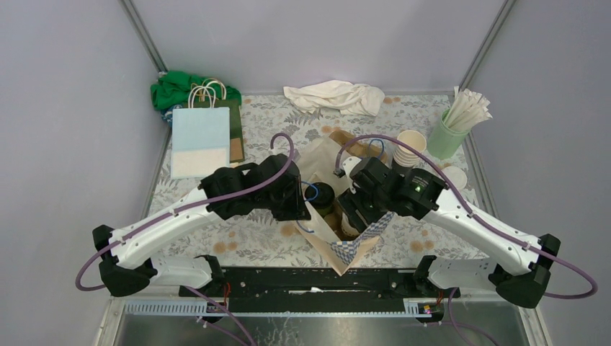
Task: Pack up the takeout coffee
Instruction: Place the coffee cup on the cup tray.
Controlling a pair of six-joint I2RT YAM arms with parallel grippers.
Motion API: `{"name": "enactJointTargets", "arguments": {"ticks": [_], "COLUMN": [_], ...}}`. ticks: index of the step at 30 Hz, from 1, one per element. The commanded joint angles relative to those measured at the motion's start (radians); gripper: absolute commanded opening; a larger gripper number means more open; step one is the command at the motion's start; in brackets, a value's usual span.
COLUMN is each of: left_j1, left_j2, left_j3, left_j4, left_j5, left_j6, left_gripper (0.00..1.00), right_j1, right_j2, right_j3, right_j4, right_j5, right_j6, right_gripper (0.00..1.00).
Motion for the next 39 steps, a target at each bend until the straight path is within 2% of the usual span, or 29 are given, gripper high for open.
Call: {"name": "enactJointTargets", "arguments": {"ticks": [1,5,9,13,15,21,29,34,39], "left_j1": [-0.003,0.001,0.001,0.006,0.031,0.107,0.122,0.122,0.123], "left_j2": [-0.014,-0.001,-0.044,-0.087,-0.068,-0.014,-0.038,-0.029,-0.013], "left_j3": [0.003,0.012,-0.028,-0.024,0.011,0.033,-0.037,-0.026,-0.015], "left_j4": [0.098,0.086,0.064,0.066,0.04,0.027,0.07,0.052,0.029], "left_j5": [-0.03,0.039,0.101,0.094,0.102,0.175,0.211,0.212,0.23], "left_j6": [0.155,0.258,0.295,0.328,0.375,0.441,0.426,0.417,0.443], "left_gripper": [0.0,0.0,0.0,0.0,0.0,0.0,0.0,0.0,0.0], "right_j1": [-0.003,-0.003,-0.003,-0.004,-0.003,-0.004,-0.003,-0.003,-0.009], "right_j2": [0.021,0.073,0.106,0.16,0.186,0.225,0.221,0.212,0.261], "right_j3": [-0.003,0.036,0.056,0.18,0.242,0.373,0.308,0.262,0.226], "right_j4": [-0.02,-0.039,-0.052,-0.092,-0.106,-0.161,-0.135,-0.122,-0.096], "right_j5": [-0.045,-0.057,-0.076,-0.086,-0.119,-0.095,-0.071,-0.114,-0.147], "right_j6": [-0.049,-0.069,-0.05,-0.035,-0.026,-0.043,-0.058,-0.037,-0.004], "right_gripper": [0.46,0.46,0.45,0.45,0.45,0.45,0.45,0.55,0.57]}}
